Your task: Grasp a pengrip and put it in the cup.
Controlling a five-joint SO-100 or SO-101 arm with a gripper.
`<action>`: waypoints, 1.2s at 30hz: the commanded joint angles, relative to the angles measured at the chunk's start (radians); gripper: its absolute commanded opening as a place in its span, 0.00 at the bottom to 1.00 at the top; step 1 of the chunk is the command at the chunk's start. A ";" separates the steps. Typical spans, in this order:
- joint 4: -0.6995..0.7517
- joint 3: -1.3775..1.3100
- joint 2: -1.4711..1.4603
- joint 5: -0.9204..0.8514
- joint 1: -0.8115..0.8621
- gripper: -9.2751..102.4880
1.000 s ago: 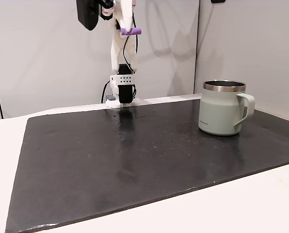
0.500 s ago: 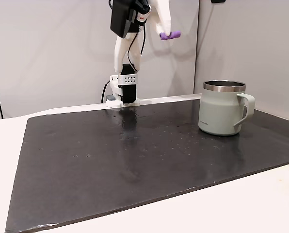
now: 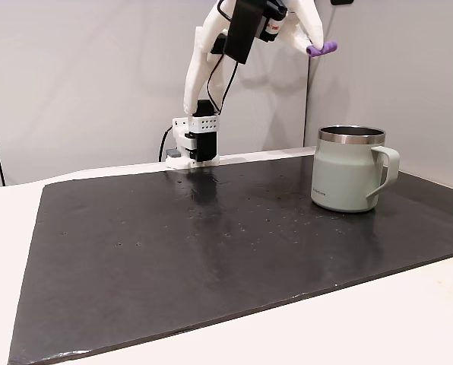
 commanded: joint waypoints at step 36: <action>-0.109 0.147 0.048 0.021 -0.206 0.31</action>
